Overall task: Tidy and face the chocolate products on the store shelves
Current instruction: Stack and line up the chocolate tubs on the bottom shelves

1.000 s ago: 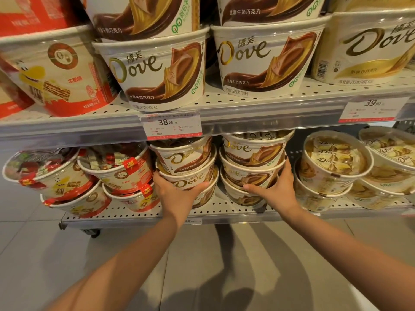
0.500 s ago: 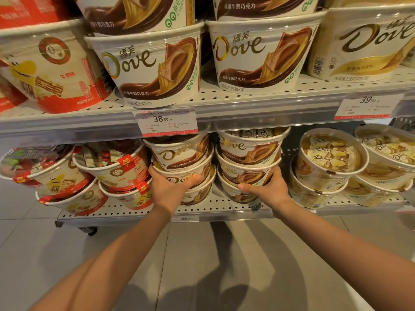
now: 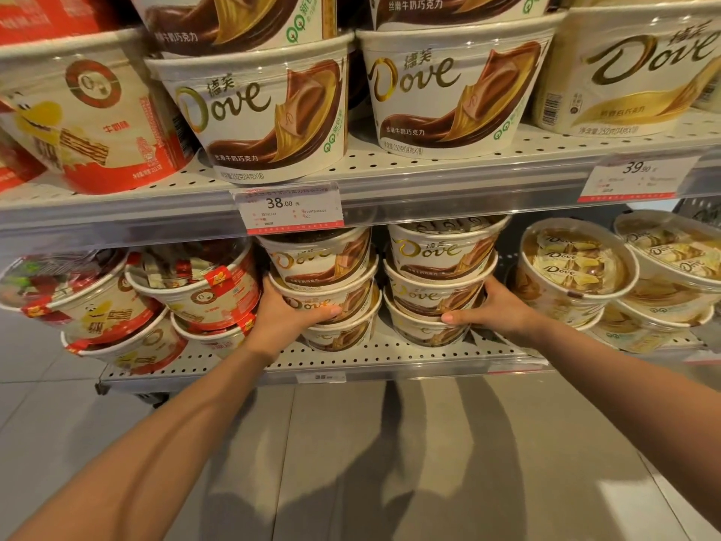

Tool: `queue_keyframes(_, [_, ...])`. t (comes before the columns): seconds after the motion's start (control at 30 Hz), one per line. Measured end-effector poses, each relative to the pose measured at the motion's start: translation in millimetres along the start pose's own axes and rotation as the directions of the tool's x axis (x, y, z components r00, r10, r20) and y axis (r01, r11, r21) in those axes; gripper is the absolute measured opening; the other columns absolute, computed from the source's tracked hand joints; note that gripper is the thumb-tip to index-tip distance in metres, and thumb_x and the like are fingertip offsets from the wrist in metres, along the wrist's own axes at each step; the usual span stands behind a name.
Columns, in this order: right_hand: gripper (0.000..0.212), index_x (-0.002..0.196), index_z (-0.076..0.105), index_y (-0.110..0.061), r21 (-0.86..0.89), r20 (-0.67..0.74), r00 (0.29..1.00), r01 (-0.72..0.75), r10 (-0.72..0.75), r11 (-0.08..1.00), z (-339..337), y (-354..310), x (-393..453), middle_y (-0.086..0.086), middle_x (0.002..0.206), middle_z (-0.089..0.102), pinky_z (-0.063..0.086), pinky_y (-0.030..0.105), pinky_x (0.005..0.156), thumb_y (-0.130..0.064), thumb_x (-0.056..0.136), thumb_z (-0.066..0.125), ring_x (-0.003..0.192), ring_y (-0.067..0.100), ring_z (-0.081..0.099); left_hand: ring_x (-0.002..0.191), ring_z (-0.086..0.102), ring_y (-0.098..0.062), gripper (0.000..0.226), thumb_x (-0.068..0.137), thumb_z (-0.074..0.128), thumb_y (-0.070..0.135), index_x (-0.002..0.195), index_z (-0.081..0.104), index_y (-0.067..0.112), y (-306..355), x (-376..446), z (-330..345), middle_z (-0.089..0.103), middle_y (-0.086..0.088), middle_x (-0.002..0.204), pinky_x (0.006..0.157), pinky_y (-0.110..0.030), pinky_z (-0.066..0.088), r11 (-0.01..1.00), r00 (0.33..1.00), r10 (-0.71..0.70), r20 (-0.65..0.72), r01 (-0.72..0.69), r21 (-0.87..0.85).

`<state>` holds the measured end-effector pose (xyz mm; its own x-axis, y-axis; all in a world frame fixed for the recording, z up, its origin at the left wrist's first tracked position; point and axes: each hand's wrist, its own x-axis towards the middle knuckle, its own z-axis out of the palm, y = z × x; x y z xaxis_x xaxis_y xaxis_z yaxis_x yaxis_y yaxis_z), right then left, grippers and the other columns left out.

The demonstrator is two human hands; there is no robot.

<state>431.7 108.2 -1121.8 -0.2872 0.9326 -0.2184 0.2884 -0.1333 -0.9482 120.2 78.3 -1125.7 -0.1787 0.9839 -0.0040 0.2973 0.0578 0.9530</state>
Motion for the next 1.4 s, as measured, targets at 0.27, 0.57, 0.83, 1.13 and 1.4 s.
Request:
queue_keyframes(0.27, [0.117,0.143,0.015,-0.028,-0.033,-0.312,0.936,0.158,-0.16,0.987,21.6,11.5,2.4,-0.004,0.139,0.041,0.031,0.04,0.11,-0.02,0.054,0.089,0.132,0.016,0.037,0.132,0.034,-0.013,0.117,0.053,0.09,0.026,0.144,0.017,0.027,-11.1,-28.3,35.5,0.036,0.004,0.143,0.11,-0.035,0.03,1.0,0.97,0.005,-0.244,-0.013,-0.029])
queue_keyframes(0.57, [0.133,0.144,0.015,-0.026,-0.04,-0.537,0.807,0.266,-0.245,0.963,53.8,8.0,5.6,-0.002,0.143,0.039,0.033,0.045,0.111,-0.048,0.038,0.091,0.134,0.014,0.037,0.132,0.037,-0.022,0.139,0.034,0.091,0.048,0.143,0.004,0.035,-25.6,-17.0,59.4,0.036,-0.003,0.143,0.11,-0.047,0.032,0.971,0.939,-0.212,-0.271,0.172,-0.164])
queue_keyframes(0.83, [0.115,0.14,0.026,-0.017,-0.082,-0.509,0.814,0.278,-0.28,0.957,42.7,8.4,2.3,-0.002,0.137,0.045,0.036,0.034,0.108,-0.03,0.047,0.092,0.127,0.013,0.043,0.132,0.039,-0.014,0.137,0.028,0.089,0.059,0.142,0.017,0.038,-29.6,-10.9,44.7,0.043,0.008,0.141,0.109,-0.048,0.034,0.99,0.976,-0.129,-0.178,0.118,-0.073])
queue_keyframes(1.13, [0.119,0.141,0.023,-0.018,-0.094,-0.464,0.845,0.252,-0.266,0.963,35.4,8.1,3.0,-0.002,0.138,0.045,0.035,0.032,0.108,-0.035,0.045,0.091,0.127,0.012,0.042,0.125,0.047,-0.013,0.123,0.036,0.091,0.049,0.139,0.03,0.027,-27.7,-11.9,41.2,0.051,0.007,0.134,0.107,-0.044,0.038,0.996,0.984,-0.078,-0.16,0.07,-0.056])
queue_keyframes(1.4, [0.114,0.139,0.026,-0.018,-0.092,-0.498,0.821,0.27,-0.279,0.958,39.0,4.2,0.5,-0.004,0.135,0.046,0.034,0.022,0.1,-0.031,0.047,0.092,0.12,0.004,0.042,0.127,0.046,-0.016,0.118,0.041,0.092,0.042,0.14,0.029,0.024,-28.2,-9.5,37.1,0.051,0.004,0.135,0.109,-0.042,0.036,0.997,0.983,-0.072,-0.168,0.07,-0.016])
